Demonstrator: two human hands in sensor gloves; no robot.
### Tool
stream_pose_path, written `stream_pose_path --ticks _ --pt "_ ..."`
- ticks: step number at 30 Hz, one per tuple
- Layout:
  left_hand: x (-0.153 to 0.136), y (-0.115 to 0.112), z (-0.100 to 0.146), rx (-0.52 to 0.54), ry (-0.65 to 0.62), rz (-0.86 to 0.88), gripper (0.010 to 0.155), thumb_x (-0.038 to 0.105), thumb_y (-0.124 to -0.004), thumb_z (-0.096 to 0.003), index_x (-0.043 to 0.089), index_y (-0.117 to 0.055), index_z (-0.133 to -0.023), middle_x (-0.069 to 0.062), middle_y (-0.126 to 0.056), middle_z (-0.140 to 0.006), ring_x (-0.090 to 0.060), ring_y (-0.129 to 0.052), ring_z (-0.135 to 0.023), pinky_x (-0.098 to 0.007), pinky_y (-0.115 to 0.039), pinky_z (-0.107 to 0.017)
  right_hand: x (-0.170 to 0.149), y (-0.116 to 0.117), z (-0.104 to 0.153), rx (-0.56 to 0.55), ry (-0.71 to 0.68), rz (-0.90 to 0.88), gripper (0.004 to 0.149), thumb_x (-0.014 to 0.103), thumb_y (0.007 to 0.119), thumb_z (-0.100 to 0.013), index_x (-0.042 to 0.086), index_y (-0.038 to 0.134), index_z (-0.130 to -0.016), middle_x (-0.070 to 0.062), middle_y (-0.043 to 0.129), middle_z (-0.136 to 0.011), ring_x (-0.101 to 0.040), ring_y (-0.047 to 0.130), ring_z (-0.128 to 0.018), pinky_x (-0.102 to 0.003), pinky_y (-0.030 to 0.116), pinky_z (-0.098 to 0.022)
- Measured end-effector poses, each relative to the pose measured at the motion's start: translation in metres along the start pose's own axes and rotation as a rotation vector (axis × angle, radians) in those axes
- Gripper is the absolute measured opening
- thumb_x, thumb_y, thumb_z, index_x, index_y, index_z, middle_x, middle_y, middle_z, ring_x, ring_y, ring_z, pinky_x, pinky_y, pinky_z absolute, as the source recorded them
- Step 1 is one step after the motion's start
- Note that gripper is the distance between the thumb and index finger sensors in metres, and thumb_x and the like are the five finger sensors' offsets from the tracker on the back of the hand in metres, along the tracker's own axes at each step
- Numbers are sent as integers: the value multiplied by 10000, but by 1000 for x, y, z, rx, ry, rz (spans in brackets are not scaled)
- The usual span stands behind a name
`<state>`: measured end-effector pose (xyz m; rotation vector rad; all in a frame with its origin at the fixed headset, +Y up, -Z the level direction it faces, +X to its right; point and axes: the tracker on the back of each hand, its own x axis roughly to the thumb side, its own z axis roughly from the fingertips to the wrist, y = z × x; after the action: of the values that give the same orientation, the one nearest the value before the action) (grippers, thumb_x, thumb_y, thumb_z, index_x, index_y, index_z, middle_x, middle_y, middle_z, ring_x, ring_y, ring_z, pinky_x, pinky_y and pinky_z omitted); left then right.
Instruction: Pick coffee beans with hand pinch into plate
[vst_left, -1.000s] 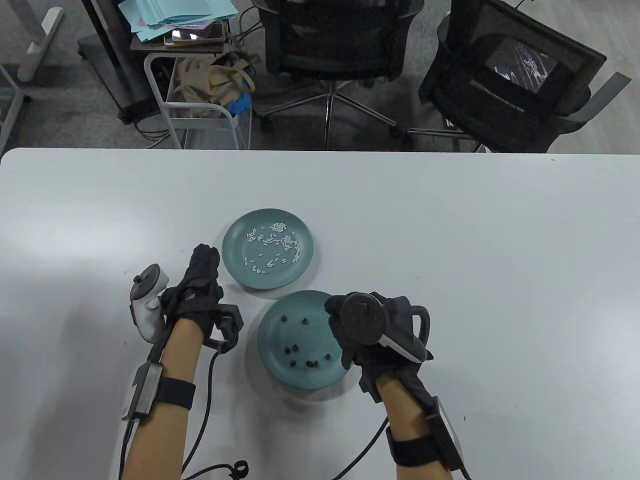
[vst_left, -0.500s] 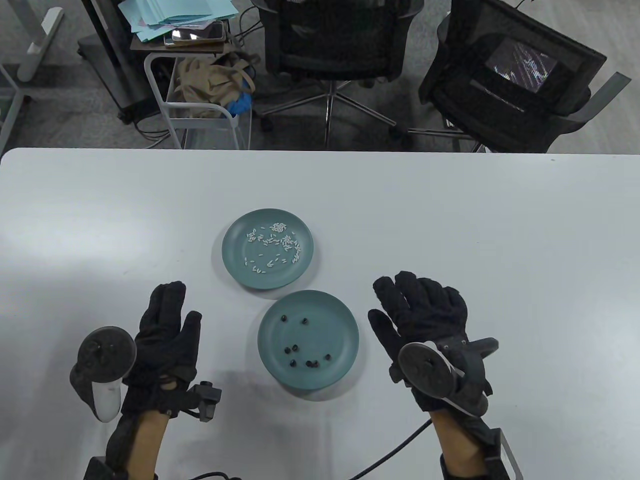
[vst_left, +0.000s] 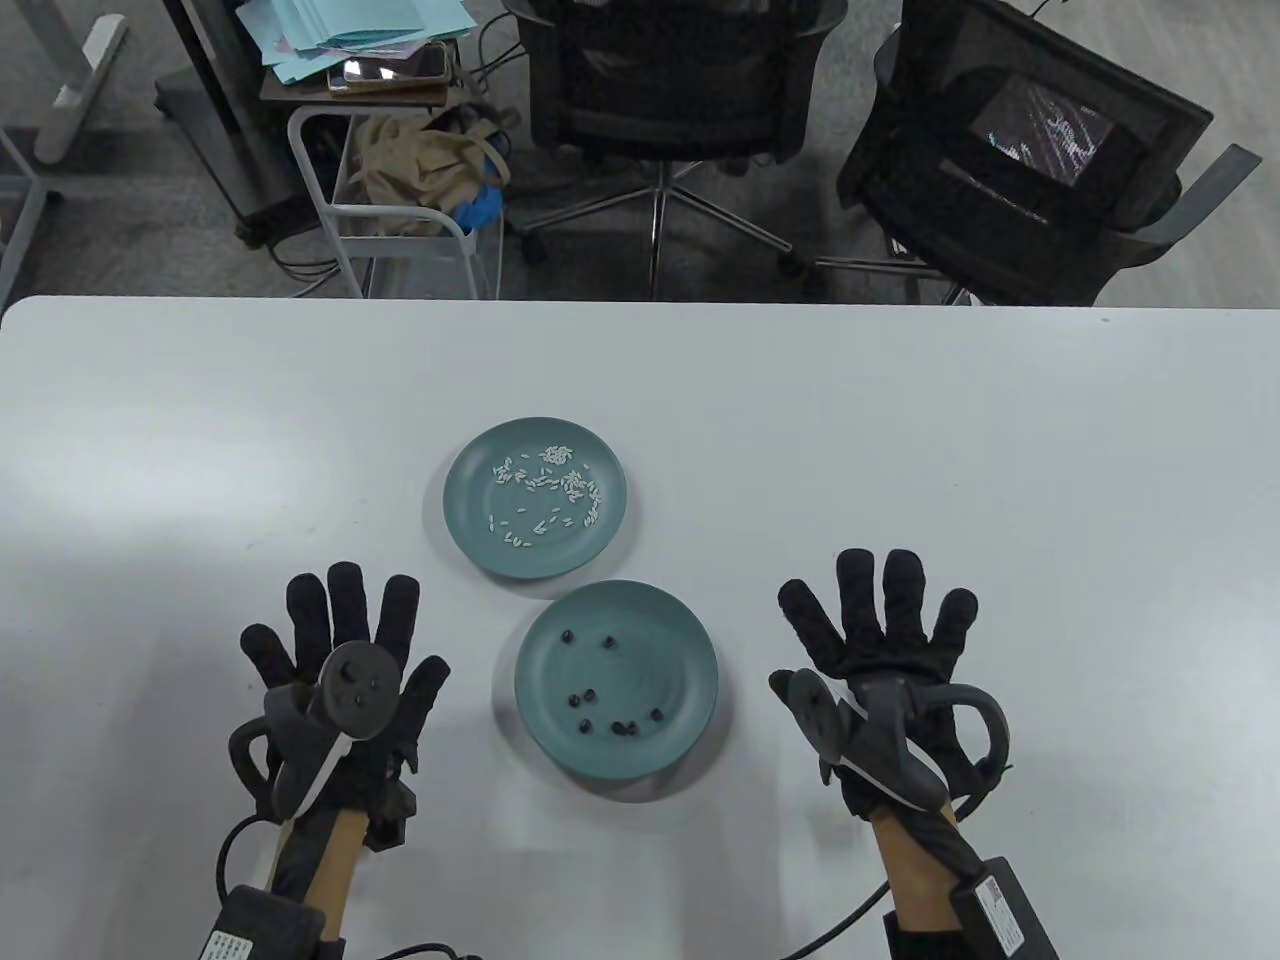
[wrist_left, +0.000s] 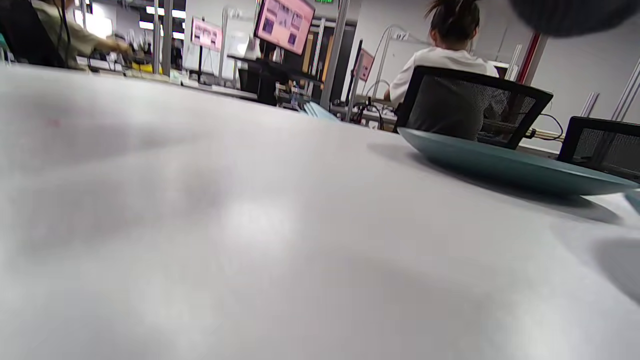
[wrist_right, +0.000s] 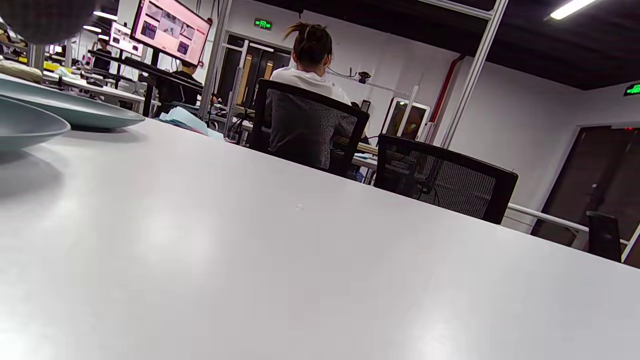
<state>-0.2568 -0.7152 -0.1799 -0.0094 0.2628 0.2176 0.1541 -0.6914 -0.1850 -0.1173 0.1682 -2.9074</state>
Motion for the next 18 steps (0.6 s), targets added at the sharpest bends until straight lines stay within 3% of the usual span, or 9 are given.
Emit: stream_pose_path --ticks 18 --pt "-6 -4 0 -28 13 5 746 682 -680 -329 632 -259 -942 292 7 -1062 -138 98 -1054 -550 75 -699 7 7 2 47 -22 -13 763 721 618 -401 514 147 -965 8 -103 -1084 -381 -116 -1006 -752 34 -643"
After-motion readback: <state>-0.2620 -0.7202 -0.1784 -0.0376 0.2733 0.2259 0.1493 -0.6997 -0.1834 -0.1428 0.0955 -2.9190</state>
